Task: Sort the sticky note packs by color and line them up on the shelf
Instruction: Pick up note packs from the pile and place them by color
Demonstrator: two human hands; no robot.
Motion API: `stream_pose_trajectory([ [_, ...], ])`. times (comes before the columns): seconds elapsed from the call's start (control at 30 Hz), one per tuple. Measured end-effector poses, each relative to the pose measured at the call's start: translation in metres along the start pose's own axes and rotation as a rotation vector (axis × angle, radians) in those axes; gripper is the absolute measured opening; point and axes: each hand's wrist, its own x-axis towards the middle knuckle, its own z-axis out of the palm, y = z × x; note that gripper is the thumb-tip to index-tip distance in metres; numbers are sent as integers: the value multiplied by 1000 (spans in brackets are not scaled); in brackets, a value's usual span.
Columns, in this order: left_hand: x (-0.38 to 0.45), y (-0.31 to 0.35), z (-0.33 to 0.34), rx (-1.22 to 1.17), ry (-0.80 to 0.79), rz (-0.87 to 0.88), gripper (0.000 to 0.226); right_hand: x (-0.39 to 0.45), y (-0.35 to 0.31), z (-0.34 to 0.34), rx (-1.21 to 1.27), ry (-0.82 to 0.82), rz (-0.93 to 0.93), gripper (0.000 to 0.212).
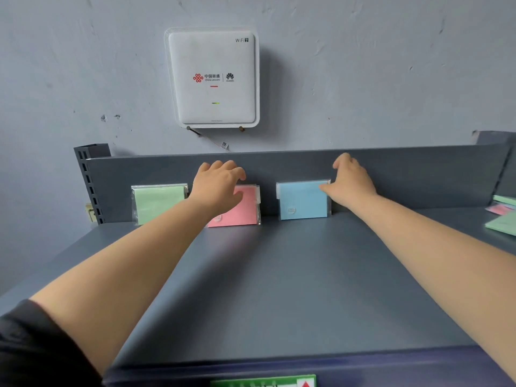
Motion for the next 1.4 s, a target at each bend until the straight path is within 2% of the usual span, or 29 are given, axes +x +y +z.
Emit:
stream_pose_trajectory([
  [0.1,2,30,-10,36,-47,2,36,-11,6,-27,-304,-83,-163,19],
  [0.23,4,84,-22,-29,-112,-43,33,-35,22,-66,-573,-129,-298,8],
  [0.37,2,153,-35,-64,-132,4,33,-65,58,-103,-725,-189,-342,2],
  [0.57,-5,275,-49,-159,-121,108,34,-115,137,-168,-766,-173,-288,7],
  [0.7,-14,358,-55,-244,-117,194,38,-148,197,-213,-815,-149,-237,27],
  [0.87,-21,437,-67,-296,-110,288,41,-179,253,-262,-769,-145,-113,32],
  [1.1,-12,487,-73,-311,-139,330,42,-194,304,-305,-683,-125,34,34],
  [1.4,22,510,-51,-294,-255,323,46,-171,335,-303,-528,-144,86,31],
])
